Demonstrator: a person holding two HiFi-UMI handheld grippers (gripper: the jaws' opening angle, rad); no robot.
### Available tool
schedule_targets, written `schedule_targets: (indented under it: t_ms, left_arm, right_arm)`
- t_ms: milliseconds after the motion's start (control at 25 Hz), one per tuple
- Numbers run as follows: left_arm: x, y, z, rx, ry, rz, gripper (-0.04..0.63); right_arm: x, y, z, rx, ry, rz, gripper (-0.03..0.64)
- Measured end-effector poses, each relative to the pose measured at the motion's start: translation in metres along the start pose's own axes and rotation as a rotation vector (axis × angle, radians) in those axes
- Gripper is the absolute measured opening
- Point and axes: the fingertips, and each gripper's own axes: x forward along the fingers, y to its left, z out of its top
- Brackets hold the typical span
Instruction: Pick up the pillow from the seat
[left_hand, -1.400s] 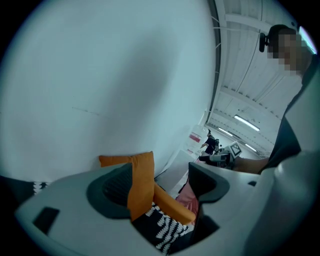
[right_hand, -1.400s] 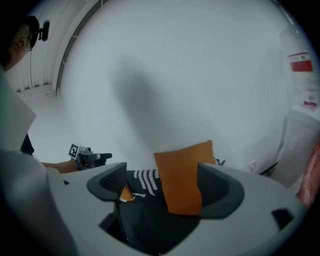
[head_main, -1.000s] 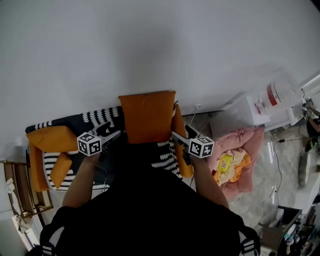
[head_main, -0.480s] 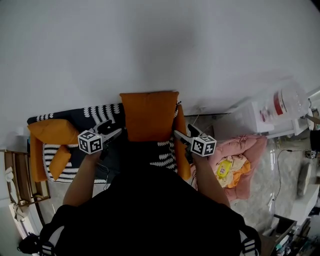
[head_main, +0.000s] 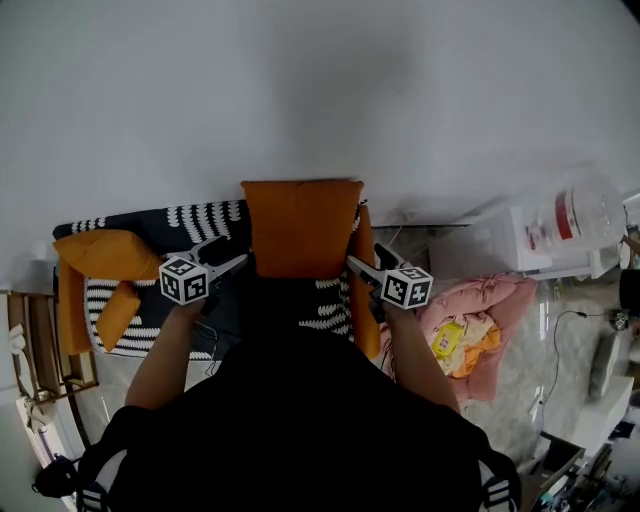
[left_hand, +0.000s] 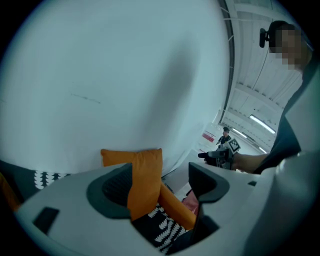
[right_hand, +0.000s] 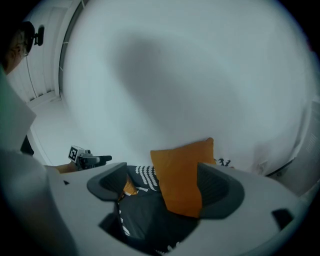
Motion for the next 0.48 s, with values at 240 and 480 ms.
schedule_targets:
  t_ms: [240, 480]
  left_arm:
    - [0.013, 0.011, -0.003, -0.022, 0.017, -0.001, 0.357]
    - [0.029, 0.026, -0.007, -0.053, 0.037, -0.001, 0.357]
  right_arm:
    - [0.012, -0.012, -0.001, 0.015, 0.004, -0.004, 0.431]
    - [0.027, -0.030, -0.012, 0.030, 0.036, -0.018, 0.431]
